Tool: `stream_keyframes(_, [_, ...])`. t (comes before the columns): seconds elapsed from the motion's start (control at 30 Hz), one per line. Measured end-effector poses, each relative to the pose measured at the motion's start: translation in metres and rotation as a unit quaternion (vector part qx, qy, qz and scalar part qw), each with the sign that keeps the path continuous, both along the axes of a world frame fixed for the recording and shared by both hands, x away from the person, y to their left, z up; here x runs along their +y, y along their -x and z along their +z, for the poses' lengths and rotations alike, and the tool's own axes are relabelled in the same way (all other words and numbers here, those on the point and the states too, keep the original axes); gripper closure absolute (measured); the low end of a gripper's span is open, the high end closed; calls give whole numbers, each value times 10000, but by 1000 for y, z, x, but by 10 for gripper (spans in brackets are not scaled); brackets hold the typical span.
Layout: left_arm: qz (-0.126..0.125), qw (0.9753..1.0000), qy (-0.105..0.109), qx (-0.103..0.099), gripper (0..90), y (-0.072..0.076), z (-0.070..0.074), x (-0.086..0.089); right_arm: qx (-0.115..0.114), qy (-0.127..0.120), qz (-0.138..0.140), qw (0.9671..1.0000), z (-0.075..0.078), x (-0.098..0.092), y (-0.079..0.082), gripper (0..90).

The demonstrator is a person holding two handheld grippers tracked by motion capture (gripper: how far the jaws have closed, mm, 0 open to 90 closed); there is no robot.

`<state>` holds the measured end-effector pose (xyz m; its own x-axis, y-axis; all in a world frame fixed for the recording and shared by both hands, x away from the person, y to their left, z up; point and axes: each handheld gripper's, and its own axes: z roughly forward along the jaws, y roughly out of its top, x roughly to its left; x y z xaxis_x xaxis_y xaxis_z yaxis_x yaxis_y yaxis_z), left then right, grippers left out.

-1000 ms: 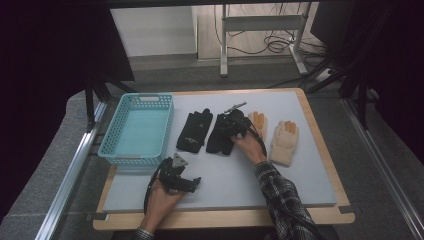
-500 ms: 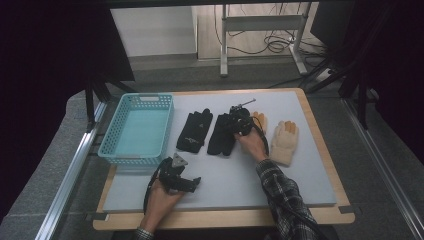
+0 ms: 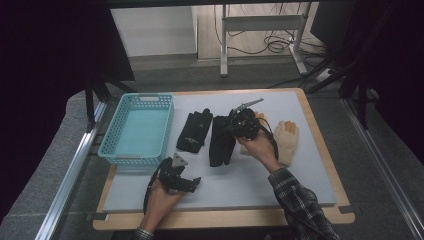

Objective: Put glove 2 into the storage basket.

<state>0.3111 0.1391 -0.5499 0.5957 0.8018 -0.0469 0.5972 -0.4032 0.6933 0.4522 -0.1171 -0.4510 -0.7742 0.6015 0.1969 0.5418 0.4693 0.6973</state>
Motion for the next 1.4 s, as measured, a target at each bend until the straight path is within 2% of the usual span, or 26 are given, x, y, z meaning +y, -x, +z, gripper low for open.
stream_keyframes(0.03, [0,10000,-1,1,16,0,0,0,-38,-28,143,9999,6,0,14,831])
stream_keyframes(0.13, [1,10000,-4,-1,17,0,0,0,-10,-51,227,9997,7,-1,24,831])
stream_keyframes(0.17, [-4,10000,-17,1,16,0,0,0,68,-17,365,9993,4,-2,36,830])
stream_keyframes(0.27, [-8,10000,-26,4,16,0,0,0,131,61,474,9988,-7,-6,48,829])
stream_keyframes(0.37, [-9,10000,-28,4,16,0,0,0,210,99,491,9985,-16,-9,54,829])
stream_keyframes(0.4, [-10,10000,-29,3,16,0,0,0,251,169,503,9983,-26,-12,58,826])
stream_keyframes(0.47, [-5,10000,-21,8,17,0,0,0,255,292,537,9978,-36,-12,61,816])
stream_keyframes(0.6, [9,10000,-4,1,16,0,0,0,122,501,530,9973,-45,-11,63,699])
stream_keyframes(0.67, [11,10000,-1,1,16,0,0,0,72,469,524,9975,-44,-11,62,678])
stream_keyframes(0.7, [14,10000,3,-1,17,0,0,0,-38,357,466,9983,-38,-12,61,621])
stream_keyframes(0.77, [-5,10000,-24,5,16,0,0,0,-70,346,448,9984,-37,-12,60,601])
stream_keyframes(0.87, [-9,10000,-28,1,16,0,0,0,-279,349,350,9984,-31,-9,56,540])
stream_keyframes(1.0, [-8,10000,-35,5,16,0,0,0,-399,401,103,9983,-30,-1,43,500])
stream_keyframes(1.03, [-9,10000,-35,6,16,0,0,0,-442,404,24,9982,-31,5,35,471])
stream_keyframes(1.1, [-11,10000,-37,6,16,0,0,0,-437,397,-5,9983,-31,7,32,458])
stream_keyframes(1.13, [-10,10000,-36,6,16,0,0,0,-457,443,-55,9980,-33,17,23,430])
stream_keyframes(1.23, [-10,10000,-29,-2,16,0,0,0,-486,476,-40,9977,-35,27,16,422])
stream_keyframes(1.37, [-8,10000,-26,-1,16,0,0,0,-437,432,6,9981,-39,50,-3,418])
stream_keyframes(1.4, [-8,10000,-26,-1,16,0,0,0,-437,432,6,9981,-39,50,-3,418])
